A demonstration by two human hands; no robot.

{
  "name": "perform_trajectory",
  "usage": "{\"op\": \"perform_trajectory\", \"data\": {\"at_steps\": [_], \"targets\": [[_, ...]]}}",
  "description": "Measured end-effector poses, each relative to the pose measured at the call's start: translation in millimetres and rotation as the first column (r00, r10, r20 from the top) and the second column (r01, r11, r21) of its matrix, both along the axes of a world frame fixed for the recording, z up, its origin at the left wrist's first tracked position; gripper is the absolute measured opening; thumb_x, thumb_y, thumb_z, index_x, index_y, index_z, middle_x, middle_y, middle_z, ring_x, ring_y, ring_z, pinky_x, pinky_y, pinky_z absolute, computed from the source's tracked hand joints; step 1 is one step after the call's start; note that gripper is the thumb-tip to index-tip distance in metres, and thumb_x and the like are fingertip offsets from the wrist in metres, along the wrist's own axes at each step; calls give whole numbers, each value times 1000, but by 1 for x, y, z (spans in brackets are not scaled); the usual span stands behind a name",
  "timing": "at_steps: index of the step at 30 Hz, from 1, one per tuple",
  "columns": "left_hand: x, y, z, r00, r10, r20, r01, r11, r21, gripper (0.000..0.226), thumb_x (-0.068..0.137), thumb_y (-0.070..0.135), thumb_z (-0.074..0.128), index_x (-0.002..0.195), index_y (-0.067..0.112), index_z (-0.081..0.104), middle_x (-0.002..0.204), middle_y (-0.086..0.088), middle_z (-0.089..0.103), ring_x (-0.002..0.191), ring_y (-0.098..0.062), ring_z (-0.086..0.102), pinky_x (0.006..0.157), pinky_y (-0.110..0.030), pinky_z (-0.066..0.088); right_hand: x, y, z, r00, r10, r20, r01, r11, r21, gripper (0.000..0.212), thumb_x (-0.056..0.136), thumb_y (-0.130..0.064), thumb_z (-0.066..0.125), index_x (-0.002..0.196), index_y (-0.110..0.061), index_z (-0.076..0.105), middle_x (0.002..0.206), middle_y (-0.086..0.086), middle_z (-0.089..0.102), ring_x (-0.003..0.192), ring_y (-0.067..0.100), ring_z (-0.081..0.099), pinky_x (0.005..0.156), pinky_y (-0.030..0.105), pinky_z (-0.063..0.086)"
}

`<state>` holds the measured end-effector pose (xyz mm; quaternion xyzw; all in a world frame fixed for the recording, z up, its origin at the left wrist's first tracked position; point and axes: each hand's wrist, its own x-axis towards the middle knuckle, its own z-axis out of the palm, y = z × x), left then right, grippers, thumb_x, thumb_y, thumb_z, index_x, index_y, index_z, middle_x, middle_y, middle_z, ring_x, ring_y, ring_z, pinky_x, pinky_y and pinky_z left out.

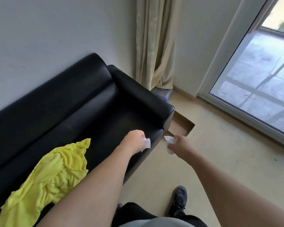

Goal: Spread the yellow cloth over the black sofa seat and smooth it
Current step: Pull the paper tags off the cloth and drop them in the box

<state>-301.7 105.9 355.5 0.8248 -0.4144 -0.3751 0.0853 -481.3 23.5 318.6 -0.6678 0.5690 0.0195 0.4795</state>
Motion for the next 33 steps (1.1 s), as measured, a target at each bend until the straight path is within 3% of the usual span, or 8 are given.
{"op": "perform_trajectory", "data": {"at_steps": [4, 8, 12, 16, 21, 27, 30, 33], "targets": [[-57, -74, 7, 998, -25, -51, 24, 999, -35, 13, 89, 29, 55, 82, 20, 58, 85, -3, 62, 79, -22, 61, 66, -33, 49, -46, -80, 9, 1000, -24, -4, 24, 1000, 18, 17, 88, -23, 57, 76, -12, 53, 71, 4, 52, 65, 21, 50, 57, 27, 39], [-70, -116, 12, 999, -10, -42, 8, 999, -53, 9, 89, 23, 57, 82, 18, 59, 86, -4, 62, 82, -24, 62, 65, -31, 48, -53, -120, 3, 998, 59, -5, -59, 998, 34, 10, 86, -20, 59, 87, -10, 57, 81, 6, 55, 74, 23, 53, 62, 29, 43], [-63, -166, -4, 990, 143, 12, -143, 989, -39, 15, 89, 30, 55, 78, 20, 56, 84, -2, 63, 68, -13, 56, 56, -26, 45, -60, -174, -11, 983, 171, -61, -170, 985, 25, 15, 87, -21, 62, 97, -12, 58, 82, -2, 52, 80, 20, 54, 59, 26, 43], [-73, -220, -27, 980, 195, -34, -197, 980, -43, 18, 87, 31, 55, 76, 16, 56, 73, 0, 59, 61, -14, 51, 53, -23, 38, -72, -237, -37, 992, 111, -58, -108, 993, 51, 18, 82, -16, 62, 99, -13, 57, 84, 2, 54, 77, 23, 53, 58, 23, 39], [-113, -291, -67, 965, 257, -50, -255, 966, 44, 19, 76, 33, 53, 69, 16, 49, 63, 1, 54, 57, -19, 41, 55, -26, 34, -101, -302, -78, 994, 103, -25, -100, 988, 119, 20, 83, -17, 64, 73, -20, 47, 70, -1, 49, 68, 21, 49, 53, 22, 35], [-148, -375, -167, 976, 213, -43, -212, 977, 25, 23, 86, 37, 52, 77, 17, 58, 68, 5, 57, 65, -14, 53, 52, -22, 40, -111, -381, -175, 990, 141, -18, -138, 982, 131, 10, 85, -18, 59, 93, -11, 55, 74, 1, 53, 69, 21, 52, 53, 22, 35], [-157, -401, -259, 977, 193, -89, -191, 981, 37, 17, 88, 25, 51, 86, 12, 61, 81, 1, 60, 69, -15, 54, 52, -23, 41, -110, -411, -263, 988, 152, -14, -149, 980, 130, 15, 87, -18, 59, 100, -11, 57, 78, 2, 56, 73, 21, 53, 52, 22, 36], [-153, -409, -357, 953, 278, -123, -276, 960, 36, 16, 86, 22, 53, 86, 10, 63, 78, 0, 59, 69, -19, 53, 53, -23, 39, -106, -425, -359, 987, 162, -24, -157, 978, 140, 11, 85, -17, 59, 91, -8, 58, 74, 3, 54, 69, 21, 52, 55, 23, 36]]}}
